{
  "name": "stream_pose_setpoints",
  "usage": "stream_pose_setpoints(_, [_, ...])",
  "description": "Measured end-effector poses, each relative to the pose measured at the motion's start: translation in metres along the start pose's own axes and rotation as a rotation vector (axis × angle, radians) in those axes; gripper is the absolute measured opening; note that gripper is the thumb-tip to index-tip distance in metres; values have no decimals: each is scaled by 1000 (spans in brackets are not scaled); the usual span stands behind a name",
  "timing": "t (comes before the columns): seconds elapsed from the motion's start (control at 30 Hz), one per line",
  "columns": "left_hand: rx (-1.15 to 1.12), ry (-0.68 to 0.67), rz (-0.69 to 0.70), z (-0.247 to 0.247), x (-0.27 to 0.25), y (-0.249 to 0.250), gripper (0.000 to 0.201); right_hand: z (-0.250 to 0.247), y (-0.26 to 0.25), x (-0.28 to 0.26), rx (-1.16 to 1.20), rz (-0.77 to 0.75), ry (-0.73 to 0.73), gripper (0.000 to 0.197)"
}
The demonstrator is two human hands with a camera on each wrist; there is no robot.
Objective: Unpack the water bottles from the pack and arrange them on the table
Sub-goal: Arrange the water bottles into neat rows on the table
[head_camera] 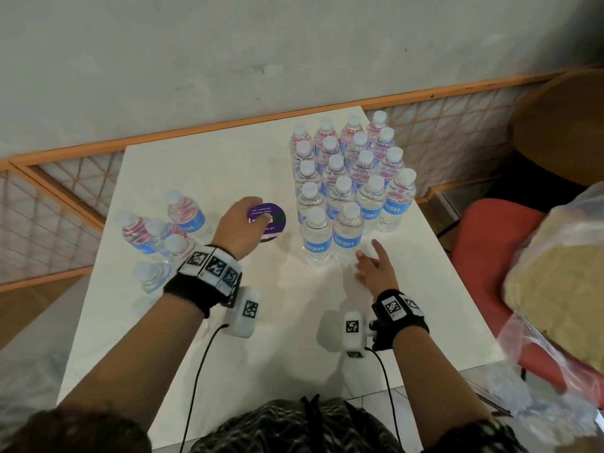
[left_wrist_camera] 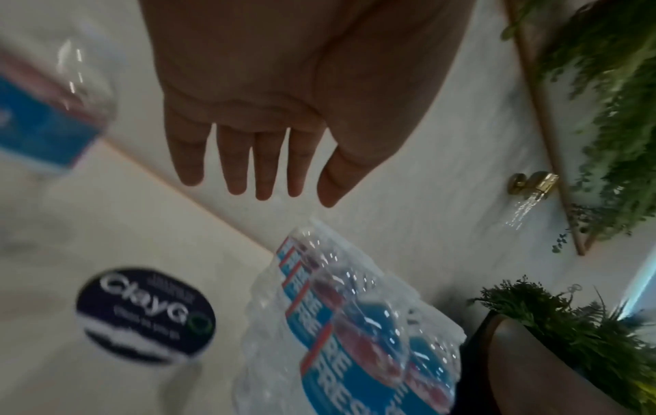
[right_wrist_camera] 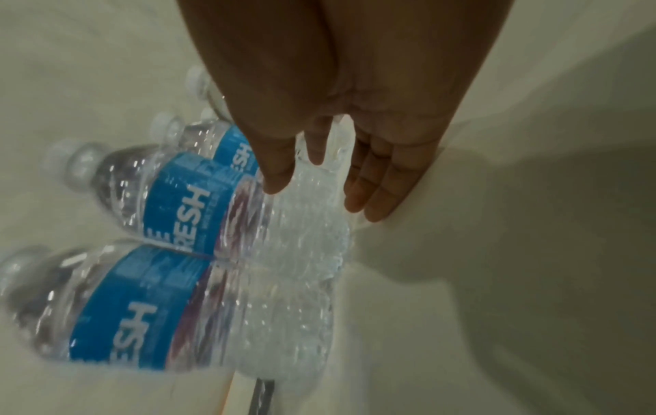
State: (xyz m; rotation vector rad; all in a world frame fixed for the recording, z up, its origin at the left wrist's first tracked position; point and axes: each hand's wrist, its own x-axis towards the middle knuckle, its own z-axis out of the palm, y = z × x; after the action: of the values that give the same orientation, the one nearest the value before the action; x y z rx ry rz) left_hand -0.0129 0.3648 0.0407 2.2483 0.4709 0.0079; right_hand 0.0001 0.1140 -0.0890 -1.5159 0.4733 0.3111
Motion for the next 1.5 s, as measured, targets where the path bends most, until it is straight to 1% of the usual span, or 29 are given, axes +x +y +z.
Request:
stream_pose_setpoints(0.07, [51,84,15,-22,-4,-10,37,0,-5,-5,87,34,26,51])
stream_pose_setpoints(0.13, [110,82,-6,-45,-6,-22,39,-2,-9,-8,163,67,52,43])
stream_pose_setpoints(0.23, [240,-61,-58,-74,1,-42,47,-4,-11,-14,239,81,125,38])
stream_pose_setpoints(0.3, [378,-168,-105,-88,4,-55,52,-2,-10,-22,277,91,173,41])
stream_pose_setpoints(0.37, [474,-243,-122,-96,4,-63,52,1,-10,-31,325,87,187,41])
stream_pose_setpoints(0.43, [556,-275,-62,-100,2,-64,44,5,-11,-41,359,68,194,41])
stream_pose_setpoints(0.5, [607,-259,6,-100,-2,-58,37,10,-11,-49,381,52,206,41])
stream_pose_setpoints(0.57, [614,-257,74,-98,-5,-50,33,19,-9,-59,319,24,220,41])
stream_pose_setpoints(0.6, [605,-266,115,-95,-7,-46,32,25,-8,-65,243,0,213,41])
stream_pose_setpoints(0.67, [623,-309,207,-84,-12,-37,29,41,-5,-77,20,-57,150,43])
stream_pose_setpoints(0.73, [639,-358,290,-69,-20,-26,28,62,0,-91,-207,-95,21,54])
stream_pose_setpoints(0.77, [623,-381,327,-61,-25,-19,28,74,3,-98,-283,-114,-53,62])
stream_pose_setpoints(0.83, [564,-445,395,-47,-37,-6,27,97,7,-111,-339,-161,-181,76])
stream_pose_setpoints(0.87, [526,-479,419,-41,-43,-1,27,107,8,-116,-345,-188,-223,78])
stream_pose_setpoints(0.9, [492,-513,432,-38,-47,2,27,113,10,-119,-348,-214,-242,74])
stream_pose_setpoints(0.97, [418,-569,439,-37,-51,0,30,118,14,-122,-349,-240,-193,66])
stream_pose_setpoints(1.03, [366,-583,394,-47,-46,-7,35,114,19,-125,-331,-254,-76,62])
stream_pose_setpoints(1.07, [383,-572,371,-55,-41,-13,38,111,22,-126,-325,-270,-20,62])
stream_pose_setpoints(1.17, [540,-505,309,-88,-23,-32,44,100,30,-125,-262,-292,159,60])
stream_pose_setpoints(1.27, [621,-523,201,-116,-15,-51,48,86,28,-121,-219,-279,295,59])
stream_pose_setpoints(1.37, [647,-536,157,-131,-15,-62,51,71,26,-115,-201,-252,357,62])
stream_pose_setpoints(1.5, [655,-532,121,-143,-15,-73,54,60,26,-110,-187,-242,388,64])
